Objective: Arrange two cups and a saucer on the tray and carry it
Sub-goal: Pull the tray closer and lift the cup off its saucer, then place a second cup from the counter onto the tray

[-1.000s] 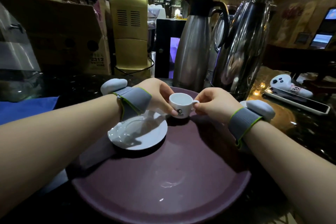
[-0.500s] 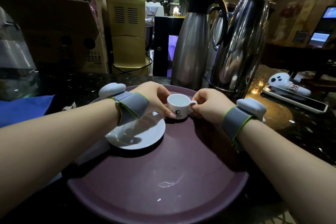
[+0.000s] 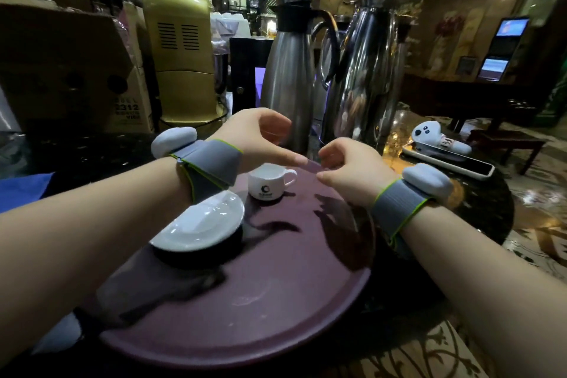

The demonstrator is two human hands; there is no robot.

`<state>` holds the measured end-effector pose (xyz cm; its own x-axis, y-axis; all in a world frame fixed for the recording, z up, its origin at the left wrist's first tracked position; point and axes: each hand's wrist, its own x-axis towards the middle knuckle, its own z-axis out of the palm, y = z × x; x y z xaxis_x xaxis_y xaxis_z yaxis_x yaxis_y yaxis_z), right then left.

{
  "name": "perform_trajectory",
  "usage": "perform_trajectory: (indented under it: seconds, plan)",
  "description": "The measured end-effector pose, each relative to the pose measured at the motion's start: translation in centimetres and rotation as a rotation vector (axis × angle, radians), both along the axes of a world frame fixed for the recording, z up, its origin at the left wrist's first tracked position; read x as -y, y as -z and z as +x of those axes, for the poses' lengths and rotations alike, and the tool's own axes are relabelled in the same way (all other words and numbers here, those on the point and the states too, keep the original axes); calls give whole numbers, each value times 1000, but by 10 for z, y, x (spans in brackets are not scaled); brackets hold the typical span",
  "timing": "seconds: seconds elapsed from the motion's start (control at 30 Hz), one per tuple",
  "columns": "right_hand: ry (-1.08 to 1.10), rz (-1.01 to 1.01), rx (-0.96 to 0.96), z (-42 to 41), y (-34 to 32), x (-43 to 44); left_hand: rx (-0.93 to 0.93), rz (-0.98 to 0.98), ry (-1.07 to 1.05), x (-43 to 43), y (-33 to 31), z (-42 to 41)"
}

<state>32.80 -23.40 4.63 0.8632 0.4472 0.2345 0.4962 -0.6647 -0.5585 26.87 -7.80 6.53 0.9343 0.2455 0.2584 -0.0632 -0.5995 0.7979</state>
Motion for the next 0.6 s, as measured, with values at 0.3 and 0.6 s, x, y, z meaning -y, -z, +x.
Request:
perform_trajectory:
  seconds: [0.3,0.6]
  plan:
    - [116,110,8,31,-1,75,-110,157,244,75,7,50]
    - [132,-42,-55,55,15,100,-207,296,155,98,29,94]
